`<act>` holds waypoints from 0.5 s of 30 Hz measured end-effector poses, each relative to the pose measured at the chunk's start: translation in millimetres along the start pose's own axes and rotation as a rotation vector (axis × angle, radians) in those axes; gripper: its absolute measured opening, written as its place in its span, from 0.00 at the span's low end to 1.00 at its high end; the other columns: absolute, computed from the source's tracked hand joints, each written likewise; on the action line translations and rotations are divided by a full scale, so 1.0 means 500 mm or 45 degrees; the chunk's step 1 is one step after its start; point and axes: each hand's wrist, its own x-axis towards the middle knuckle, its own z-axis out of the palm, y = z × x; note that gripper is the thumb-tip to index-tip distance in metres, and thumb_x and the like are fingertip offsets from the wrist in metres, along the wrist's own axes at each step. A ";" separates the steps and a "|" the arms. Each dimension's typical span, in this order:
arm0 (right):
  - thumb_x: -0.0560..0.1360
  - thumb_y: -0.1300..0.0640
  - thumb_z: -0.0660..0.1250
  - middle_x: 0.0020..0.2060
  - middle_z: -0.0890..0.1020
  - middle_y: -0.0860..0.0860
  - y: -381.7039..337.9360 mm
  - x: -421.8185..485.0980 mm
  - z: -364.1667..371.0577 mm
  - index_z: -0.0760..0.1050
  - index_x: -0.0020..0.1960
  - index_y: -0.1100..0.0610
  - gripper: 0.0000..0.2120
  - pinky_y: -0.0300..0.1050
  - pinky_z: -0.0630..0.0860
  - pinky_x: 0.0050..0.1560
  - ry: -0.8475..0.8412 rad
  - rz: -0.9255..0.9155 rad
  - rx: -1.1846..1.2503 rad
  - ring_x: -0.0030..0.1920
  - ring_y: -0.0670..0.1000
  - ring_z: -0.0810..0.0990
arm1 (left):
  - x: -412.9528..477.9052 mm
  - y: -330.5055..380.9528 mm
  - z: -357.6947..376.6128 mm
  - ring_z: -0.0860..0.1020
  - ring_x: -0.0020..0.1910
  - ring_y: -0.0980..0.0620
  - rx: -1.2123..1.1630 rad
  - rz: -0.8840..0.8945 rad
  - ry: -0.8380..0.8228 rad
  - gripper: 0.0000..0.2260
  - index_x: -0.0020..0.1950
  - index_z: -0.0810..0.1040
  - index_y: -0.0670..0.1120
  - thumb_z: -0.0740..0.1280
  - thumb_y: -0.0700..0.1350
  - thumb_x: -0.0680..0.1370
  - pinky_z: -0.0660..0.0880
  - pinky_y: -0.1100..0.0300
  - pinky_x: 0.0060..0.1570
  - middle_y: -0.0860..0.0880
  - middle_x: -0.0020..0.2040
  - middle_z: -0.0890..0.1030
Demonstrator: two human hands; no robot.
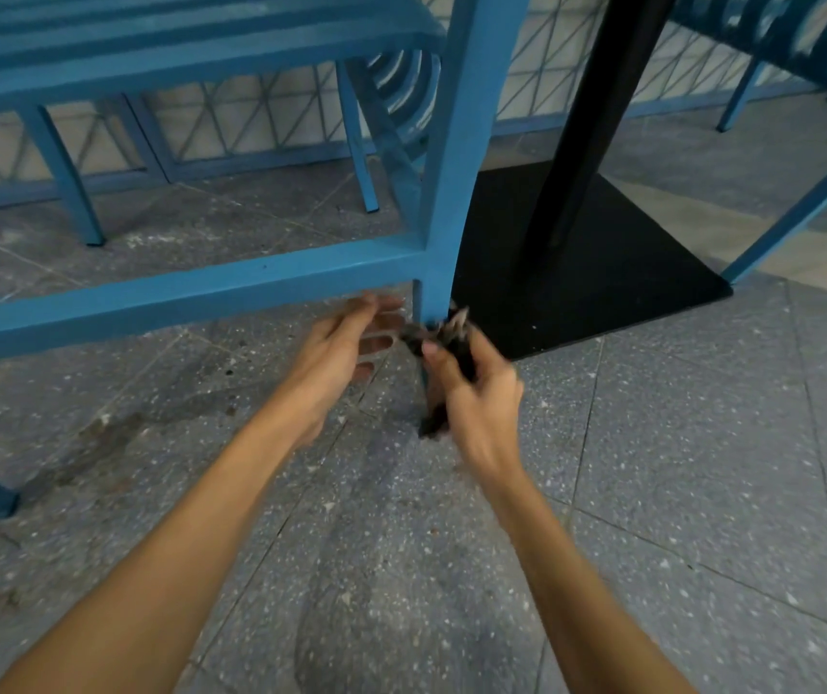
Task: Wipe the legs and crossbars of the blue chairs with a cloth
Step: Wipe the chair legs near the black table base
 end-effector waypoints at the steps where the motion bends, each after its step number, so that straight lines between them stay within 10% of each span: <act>1: 0.76 0.54 0.69 0.36 0.83 0.50 -0.026 0.012 -0.006 0.79 0.54 0.52 0.07 0.49 0.79 0.37 -0.021 -0.066 0.030 0.35 0.50 0.80 | -0.002 0.004 0.005 0.78 0.56 0.56 0.012 0.010 -0.015 0.11 0.54 0.78 0.58 0.56 0.52 0.81 0.73 0.54 0.58 0.56 0.55 0.81; 6: 0.73 0.54 0.72 0.40 0.81 0.64 -0.049 0.071 -0.047 0.79 0.51 0.59 0.10 0.61 0.76 0.39 -0.220 -0.188 0.119 0.39 0.54 0.76 | -0.002 0.014 0.024 0.76 0.52 0.66 0.105 0.117 -0.143 0.08 0.50 0.75 0.60 0.59 0.48 0.81 0.73 0.64 0.53 0.63 0.52 0.79; 15: 0.75 0.53 0.70 0.58 0.80 0.50 0.177 0.004 0.002 0.66 0.69 0.52 0.25 0.38 0.72 0.56 -0.291 0.299 -0.354 0.58 0.49 0.78 | 0.010 -0.023 0.039 0.76 0.51 0.71 0.285 0.358 -0.158 0.14 0.65 0.71 0.47 0.64 0.41 0.79 0.72 0.74 0.53 0.60 0.53 0.77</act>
